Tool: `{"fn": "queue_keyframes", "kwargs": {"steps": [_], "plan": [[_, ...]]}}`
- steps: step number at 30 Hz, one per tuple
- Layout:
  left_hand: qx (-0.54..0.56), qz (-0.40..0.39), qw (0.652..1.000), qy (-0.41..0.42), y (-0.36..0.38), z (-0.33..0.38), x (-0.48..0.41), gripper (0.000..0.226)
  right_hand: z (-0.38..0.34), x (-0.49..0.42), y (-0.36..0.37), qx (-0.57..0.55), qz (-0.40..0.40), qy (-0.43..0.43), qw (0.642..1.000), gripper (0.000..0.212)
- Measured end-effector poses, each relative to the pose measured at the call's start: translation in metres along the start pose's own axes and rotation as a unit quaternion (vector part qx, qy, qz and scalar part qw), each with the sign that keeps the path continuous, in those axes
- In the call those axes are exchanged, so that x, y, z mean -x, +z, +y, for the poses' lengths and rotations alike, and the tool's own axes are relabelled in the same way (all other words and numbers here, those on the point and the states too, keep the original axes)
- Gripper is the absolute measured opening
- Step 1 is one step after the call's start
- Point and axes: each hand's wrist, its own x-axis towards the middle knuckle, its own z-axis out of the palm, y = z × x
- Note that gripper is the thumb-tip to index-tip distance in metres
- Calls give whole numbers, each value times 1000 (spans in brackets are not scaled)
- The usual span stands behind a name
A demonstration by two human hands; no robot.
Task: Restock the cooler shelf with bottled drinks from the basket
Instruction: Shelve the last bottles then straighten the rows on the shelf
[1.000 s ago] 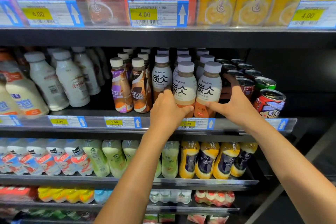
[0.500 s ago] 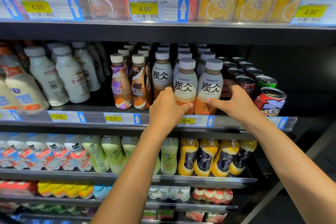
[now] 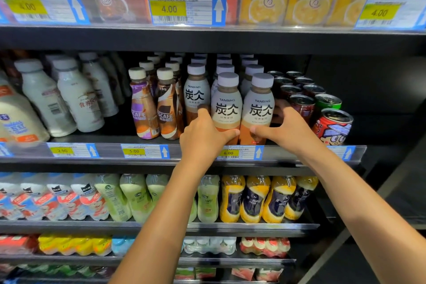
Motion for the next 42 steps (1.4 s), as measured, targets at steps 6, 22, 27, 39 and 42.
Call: {"fn": "queue_keyframes", "kwargs": {"steps": [6, 22, 27, 39, 42], "plan": [[-9, 16, 1000, 6, 3, 0, 0, 67, 0, 0, 0, 0, 2, -12, 1000, 77], [-24, 27, 999, 9, 2, -3, -1, 70, -4, 3, 1, 17, 0, -26, 1000, 76], [-26, 30, 999, 10, 2, -3, -1, 73, -4, 3, 1, 18, -1, -22, 1000, 76], [74, 22, 996, 33, -11, -8, 1, 77, -39, 23, 15, 29, 103, -29, 994, 101], [109, 74, 989, 74, -36, -24, -3, 50, -76, 38, 29, 94, 240, -135, 957, 76]]}}
